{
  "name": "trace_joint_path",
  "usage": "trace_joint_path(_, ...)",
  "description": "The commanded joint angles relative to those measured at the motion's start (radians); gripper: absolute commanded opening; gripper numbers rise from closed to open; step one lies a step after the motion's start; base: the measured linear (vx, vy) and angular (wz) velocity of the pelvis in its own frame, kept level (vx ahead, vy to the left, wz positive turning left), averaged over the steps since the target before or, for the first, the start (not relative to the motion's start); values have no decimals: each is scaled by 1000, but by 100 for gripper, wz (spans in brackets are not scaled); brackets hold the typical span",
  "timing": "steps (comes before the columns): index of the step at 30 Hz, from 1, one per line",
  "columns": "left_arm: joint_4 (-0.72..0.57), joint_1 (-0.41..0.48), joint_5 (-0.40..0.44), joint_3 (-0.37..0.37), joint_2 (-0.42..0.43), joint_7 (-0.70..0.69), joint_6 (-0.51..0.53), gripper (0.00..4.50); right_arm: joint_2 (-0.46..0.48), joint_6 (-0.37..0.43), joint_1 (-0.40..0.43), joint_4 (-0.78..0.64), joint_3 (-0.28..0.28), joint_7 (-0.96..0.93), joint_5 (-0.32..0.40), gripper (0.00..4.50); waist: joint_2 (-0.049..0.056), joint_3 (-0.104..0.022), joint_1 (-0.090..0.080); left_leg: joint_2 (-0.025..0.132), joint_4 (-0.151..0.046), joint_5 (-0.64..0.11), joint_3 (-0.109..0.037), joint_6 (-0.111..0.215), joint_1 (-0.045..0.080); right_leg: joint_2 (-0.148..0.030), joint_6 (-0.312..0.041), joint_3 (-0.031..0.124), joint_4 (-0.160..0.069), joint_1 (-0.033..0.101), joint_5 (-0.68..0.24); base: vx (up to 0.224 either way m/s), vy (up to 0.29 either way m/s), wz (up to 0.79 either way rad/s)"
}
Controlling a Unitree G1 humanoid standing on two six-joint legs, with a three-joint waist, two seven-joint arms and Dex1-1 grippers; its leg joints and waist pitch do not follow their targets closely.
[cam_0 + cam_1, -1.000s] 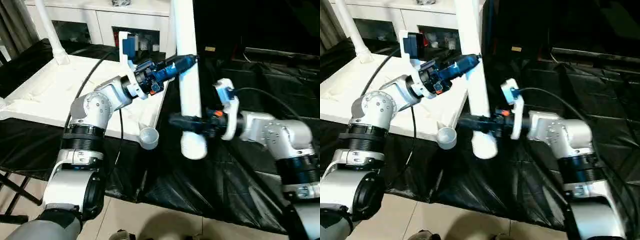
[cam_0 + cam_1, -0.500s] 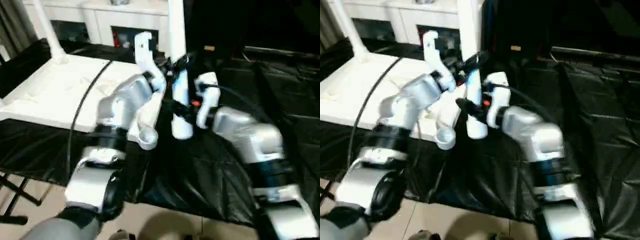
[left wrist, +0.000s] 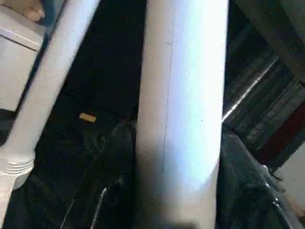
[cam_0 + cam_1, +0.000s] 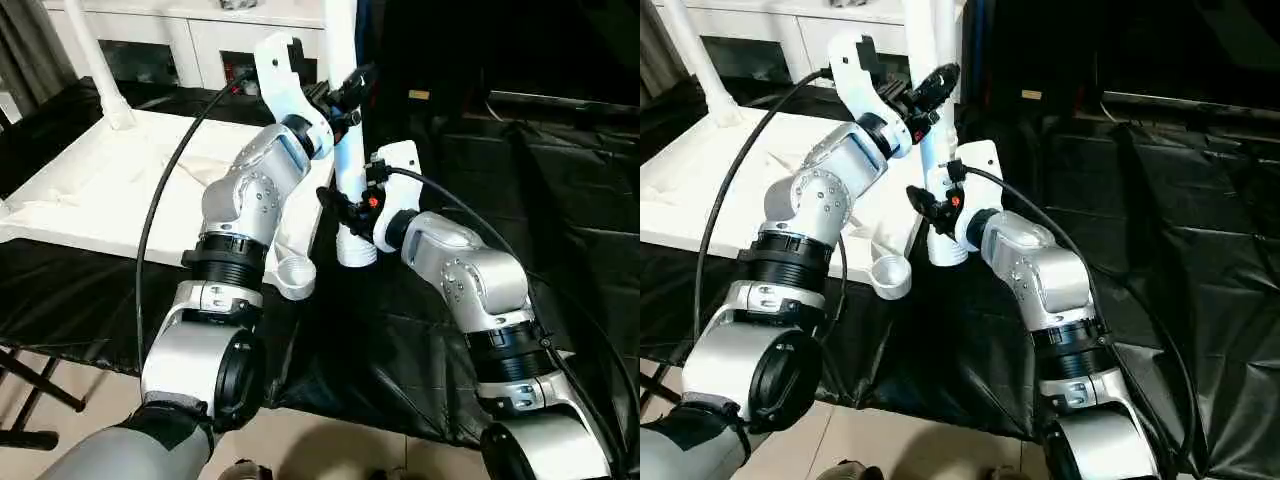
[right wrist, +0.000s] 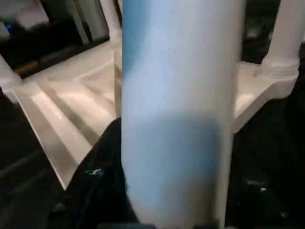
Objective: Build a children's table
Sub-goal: Pick table leg
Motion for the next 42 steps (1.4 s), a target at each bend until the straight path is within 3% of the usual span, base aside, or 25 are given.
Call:
trace_joint_path(1, 11, 8, -9, -4, -4, -8, 5, 181, 0, -17, -10, -33, -26, 14, 31, 270, 4, -86, -1, 20, -70, -240, -16, -15, 27, -33, -197, 26, -72, 57, -182, 0, 0, 0)
trace_joint_path(2, 9, 7, -9, -7, -1, -18, 7, 177, -7, -10, -10, -35, -28, 23, 36, 299, 5, -88, -1, 21, -69, -237, -17, -14, 27, -33, -197, 26, -72, 58, -181, 0, 0, 0)
trace_joint_path(4, -1, 11, -11, -18, 12, -64, 19, 175, -33, 5, -10, -43, -32, 71, 53, 304, 7, -88, 0, 20, -69, -231, -17, -11, 27, -33, -202, 26, -71, 58, -171, 0, 0, 0)
trace_joint_path(7, -24, 20, -36, -41, 43, -192, 44, 175, -126, 74, -4, -64, -18, 217, 102, 342, 9, -87, 5, 23, -68, -233, -15, -3, 31, -33, -215, 27, -70, 60, -157, 0, 0, 0)
trace_joint_path(10, -28, 21, -53, -60, 84, -308, 66, 175, -226, 141, 5, -81, -3, 366, 153, 352, 8, -87, 8, 20, -65, -219, -15, 11, 27, -34, -235, 26, -67, 66, -132, 0, 0, 0)
trace_joint_path(14, -47, 22, -97, -71, 116, -437, 129, 175, -311, 164, 13, -76, 9, 495, 185, 394, 4, -89, 12, 21, -61, -200, -14, 23, 25, -38, -254, 26, -64, 68, -129, 0, 0, 0)
trace_joint_path(19, -108, 35, -172, -85, 133, -571, 216, 175, -344, 182, -11, -36, -8, 584, 231, 438, 6, -88, 14, 24, -58, -194, -11, 33, 25, -38, -285, 25, -61, 65, -136, 0, 0, 0)
trace_joint_path(28, -145, 36, -230, -90, 129, -642, 298, 175, -396, 162, -23, 5, 59, 727, 217, 442, 1, -85, 14, 23, -58, -228, -13, 19, 24, -37, -254, 23, -69, 64, -238, 0, 0, 0)
trace_joint_path(34, -177, 44, -260, -104, 130, -676, 355, 175, -398, 158, -22, 17, 78, 778, 223, 442, 2, -86, 15, 24, -57, -211, -12, 33, 23, -35, -264, 23, -67, 62, -215, 0, 0, 0)
trace_joint_path(42, -151, 33, -254, -103, 123, -672, 357, 175, -405, 154, -13, 6, 103, 831, 225, 442, 6, -86, 16, 25, -58, -226, -15, 26, 25, -35, -262, 22, -69, 63, -222, 0, 0, 0)
